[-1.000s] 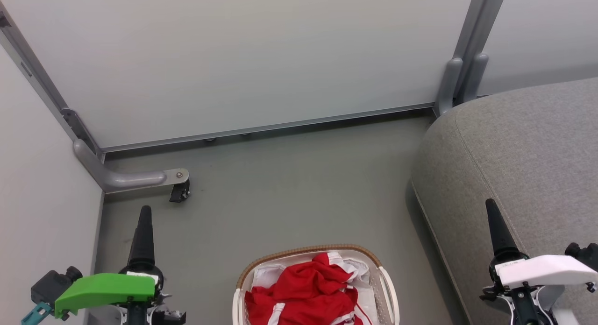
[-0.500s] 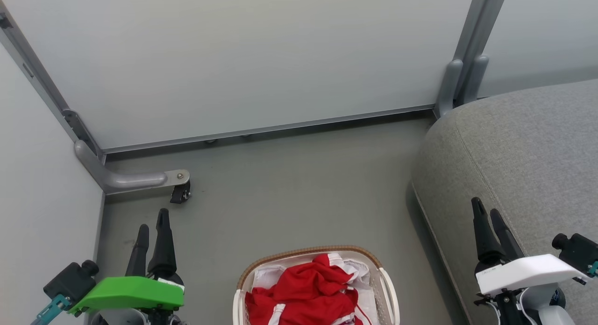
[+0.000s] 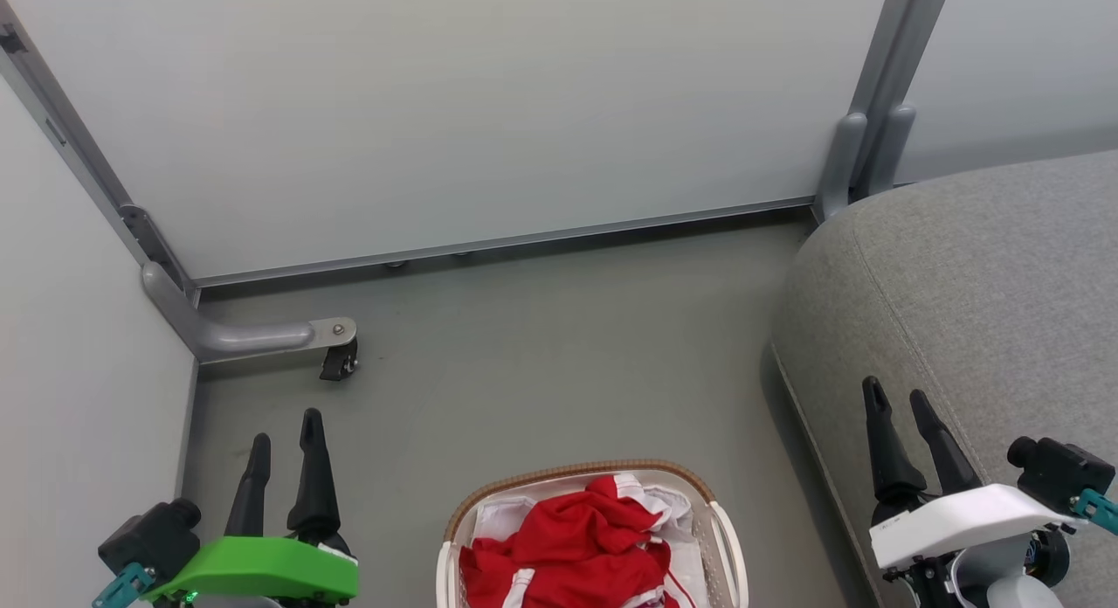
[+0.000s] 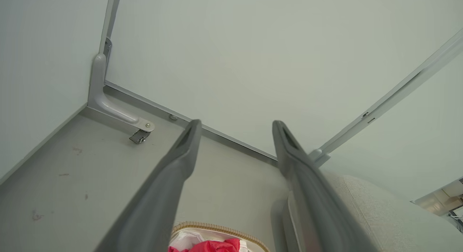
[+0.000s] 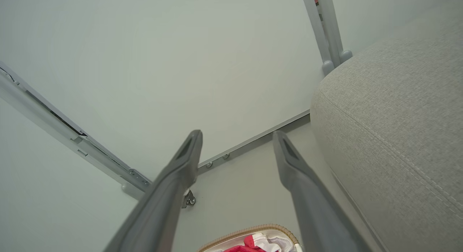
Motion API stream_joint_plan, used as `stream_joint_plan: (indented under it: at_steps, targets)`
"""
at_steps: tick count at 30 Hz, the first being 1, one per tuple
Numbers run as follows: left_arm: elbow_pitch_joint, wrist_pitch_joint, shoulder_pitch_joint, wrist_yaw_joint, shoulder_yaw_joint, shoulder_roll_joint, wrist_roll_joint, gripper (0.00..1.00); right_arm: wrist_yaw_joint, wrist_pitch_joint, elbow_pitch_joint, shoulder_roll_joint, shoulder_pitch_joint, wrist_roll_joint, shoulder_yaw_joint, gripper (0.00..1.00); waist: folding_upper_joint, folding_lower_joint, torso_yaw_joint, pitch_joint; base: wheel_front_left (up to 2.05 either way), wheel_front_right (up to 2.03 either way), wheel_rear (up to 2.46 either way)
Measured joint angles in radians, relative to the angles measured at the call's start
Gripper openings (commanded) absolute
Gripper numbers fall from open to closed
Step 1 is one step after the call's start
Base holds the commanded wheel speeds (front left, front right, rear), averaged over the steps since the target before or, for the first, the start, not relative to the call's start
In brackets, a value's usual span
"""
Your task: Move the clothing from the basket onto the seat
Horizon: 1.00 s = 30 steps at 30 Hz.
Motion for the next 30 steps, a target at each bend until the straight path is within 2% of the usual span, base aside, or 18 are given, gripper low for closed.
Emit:
stream_joint_plan:
  at_steps: [12, 30]
  targets:
    - [0.016, -0.032, 0.015, 0.009, -0.010, 0.001, 0.122, 1.00, 0.000, -0.030, 0.001, -0.002, 0.005, -0.142, 0.017, 1.00, 0.0000, 0.0000, 0.003, -0.002, 0.00, 0.00, 0.00]
    - [0.053, -0.074, 0.026, 0.018, -0.035, 0.002, 0.246, 1.00, 0.000, -0.071, 0.002, -0.004, 0.010, -0.315, 0.021, 1.00, 0.0000, 0.0000, 0.006, -0.003, 0.00, 0.00, 0.00]
